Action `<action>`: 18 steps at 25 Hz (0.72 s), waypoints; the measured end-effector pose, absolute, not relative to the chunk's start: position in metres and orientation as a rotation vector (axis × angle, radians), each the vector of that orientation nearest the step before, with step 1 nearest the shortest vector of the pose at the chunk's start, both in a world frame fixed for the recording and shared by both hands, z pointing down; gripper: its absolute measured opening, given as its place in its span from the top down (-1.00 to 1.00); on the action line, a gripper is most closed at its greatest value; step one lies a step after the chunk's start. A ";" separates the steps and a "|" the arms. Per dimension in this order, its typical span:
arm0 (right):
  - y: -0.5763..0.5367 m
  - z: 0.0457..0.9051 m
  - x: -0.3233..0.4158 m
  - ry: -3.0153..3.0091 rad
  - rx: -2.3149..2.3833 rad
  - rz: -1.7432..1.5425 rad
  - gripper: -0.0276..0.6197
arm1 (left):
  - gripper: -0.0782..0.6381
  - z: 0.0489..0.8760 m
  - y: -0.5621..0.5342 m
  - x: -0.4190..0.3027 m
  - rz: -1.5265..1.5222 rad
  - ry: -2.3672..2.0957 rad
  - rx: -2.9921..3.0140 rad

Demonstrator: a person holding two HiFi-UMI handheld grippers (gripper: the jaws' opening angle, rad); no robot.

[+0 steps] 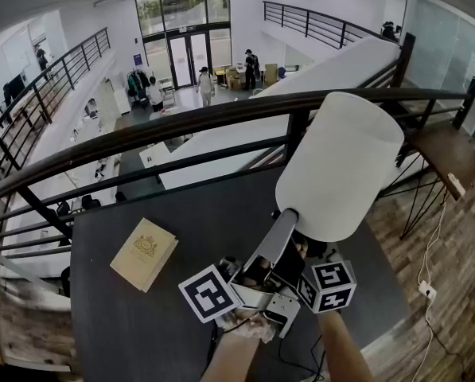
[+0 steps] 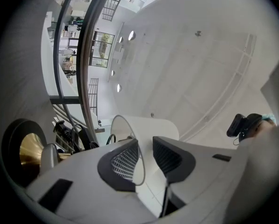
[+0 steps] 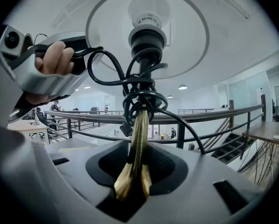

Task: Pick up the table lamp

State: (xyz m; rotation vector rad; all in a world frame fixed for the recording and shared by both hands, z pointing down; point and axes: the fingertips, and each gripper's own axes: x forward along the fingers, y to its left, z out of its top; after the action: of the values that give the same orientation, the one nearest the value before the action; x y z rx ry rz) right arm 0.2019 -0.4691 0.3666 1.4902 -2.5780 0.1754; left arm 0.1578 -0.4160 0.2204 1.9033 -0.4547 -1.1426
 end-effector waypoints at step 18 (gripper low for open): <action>-0.458 0.354 0.202 -2.570 1.497 0.152 0.48 | 0.47 0.209 -0.405 0.157 -1.160 -0.441 1.906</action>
State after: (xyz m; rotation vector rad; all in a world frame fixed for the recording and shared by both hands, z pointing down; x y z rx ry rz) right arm 0.2021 -0.4576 0.3542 1.4970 -2.5700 0.1524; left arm 0.1567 -0.4046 0.2092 1.9061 -0.4411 -1.1598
